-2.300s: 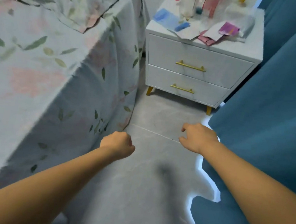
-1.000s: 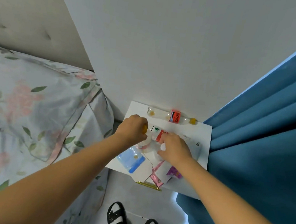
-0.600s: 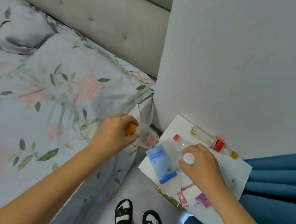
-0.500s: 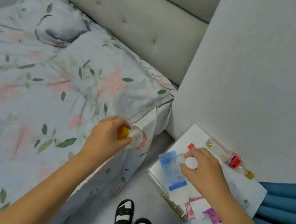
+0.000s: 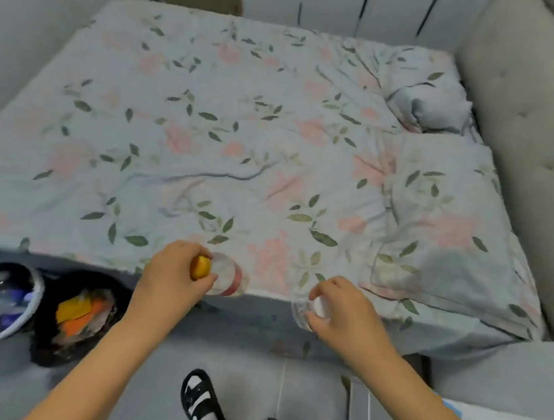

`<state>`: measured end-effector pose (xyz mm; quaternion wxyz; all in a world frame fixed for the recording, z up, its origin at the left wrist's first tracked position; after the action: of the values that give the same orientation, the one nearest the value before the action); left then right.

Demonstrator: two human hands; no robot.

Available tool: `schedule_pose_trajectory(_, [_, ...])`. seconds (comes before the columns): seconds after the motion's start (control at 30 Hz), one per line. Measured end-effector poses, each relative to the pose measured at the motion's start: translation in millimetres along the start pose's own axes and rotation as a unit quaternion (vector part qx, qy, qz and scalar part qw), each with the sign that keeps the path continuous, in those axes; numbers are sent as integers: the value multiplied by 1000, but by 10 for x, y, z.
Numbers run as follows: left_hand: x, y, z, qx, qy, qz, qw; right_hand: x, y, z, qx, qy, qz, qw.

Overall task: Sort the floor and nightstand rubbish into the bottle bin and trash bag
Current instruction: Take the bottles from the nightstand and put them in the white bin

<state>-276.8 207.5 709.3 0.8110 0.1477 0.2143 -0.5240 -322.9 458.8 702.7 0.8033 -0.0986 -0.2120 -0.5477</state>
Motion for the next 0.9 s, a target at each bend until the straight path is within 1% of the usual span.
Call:
schedule_pose_trajectory(0.17, [1281,333,671,-37,0,131,991,1278,-383,-653,102,40,114,987])
schedule_pose_trajectory(0.3, [2222,668,1074,-63,5,215,975,2128,-528,-1283,152,68,161,973])
schedule_pose_trajectory(0.43, [3028,977,1418,-65,18,298,952,2947,-567,-1834,183,67,185,963])
schedule_pose_trajectory(0.5, [3350,1091,1560,-58,19,324,944,3328,-565,-2065,186,49,195,962])
schedule_pose_trajectory(0.63, [3910,1175,1800,-75,38,370,925,3946,-631,-2443,189,14,212,959])
schedule_pose_trajectory(0.8, [4469,989,1933,-90,44,410,907,4476,-953,-2847,211,3,223,952])
schedule_pose_trajectory(0.9, [4795,803,1949,-101,29,441,891,4726,-1255,-3089,226,0,227,947])
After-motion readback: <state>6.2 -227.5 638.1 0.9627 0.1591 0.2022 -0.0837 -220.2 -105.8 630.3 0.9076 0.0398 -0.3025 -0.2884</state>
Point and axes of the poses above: each hand's wrist, its own y-axis away from the middle knuckle, its own z-axis out of the back of the hand, x = y × z, the point moved 3 cm from there along -y, towards the middle knuckle, and after that the axes turned 9 degrees about -x, right-handed, at the moved point
